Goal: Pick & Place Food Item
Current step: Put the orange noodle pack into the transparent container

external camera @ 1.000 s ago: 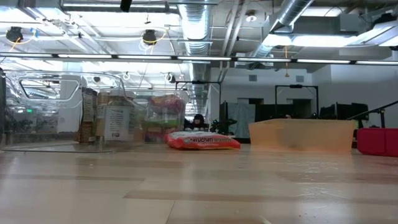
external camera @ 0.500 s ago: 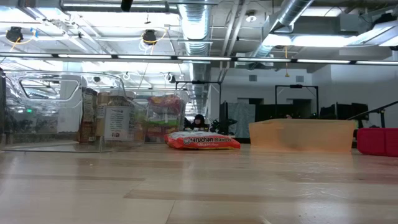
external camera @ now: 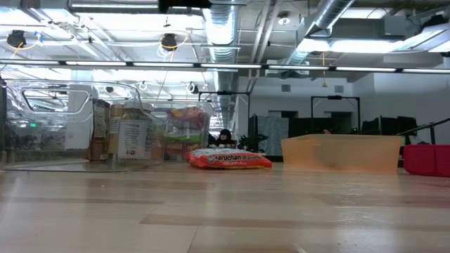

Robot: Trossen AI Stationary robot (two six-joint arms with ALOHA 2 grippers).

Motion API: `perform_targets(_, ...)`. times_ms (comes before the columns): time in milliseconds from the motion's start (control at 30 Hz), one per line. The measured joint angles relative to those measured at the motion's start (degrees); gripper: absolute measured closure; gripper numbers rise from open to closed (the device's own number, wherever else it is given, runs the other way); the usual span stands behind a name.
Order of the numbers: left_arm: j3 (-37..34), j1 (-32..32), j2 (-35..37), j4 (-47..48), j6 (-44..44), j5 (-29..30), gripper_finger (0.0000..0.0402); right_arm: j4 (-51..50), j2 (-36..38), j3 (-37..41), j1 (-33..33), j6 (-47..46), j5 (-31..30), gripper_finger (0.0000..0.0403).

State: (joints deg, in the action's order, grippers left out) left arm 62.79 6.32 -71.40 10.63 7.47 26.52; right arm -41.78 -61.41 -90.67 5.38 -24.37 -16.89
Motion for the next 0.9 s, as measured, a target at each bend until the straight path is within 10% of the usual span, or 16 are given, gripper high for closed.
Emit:
perform_targets(367, 21.8, -6.7, -20.0, 20.8, -6.8, -5.7, 0.025, -2.1, 2.7, 0.0, 2.2, -1.7, -4.3, 0.0203)
perform_targets(900, 23.0, -11.5, -39.9, 27.0, -3.9, -16.0, 0.0243, -5.1, 2.6, 0.0, 3.7, -2.7, -4.2, 0.0203)
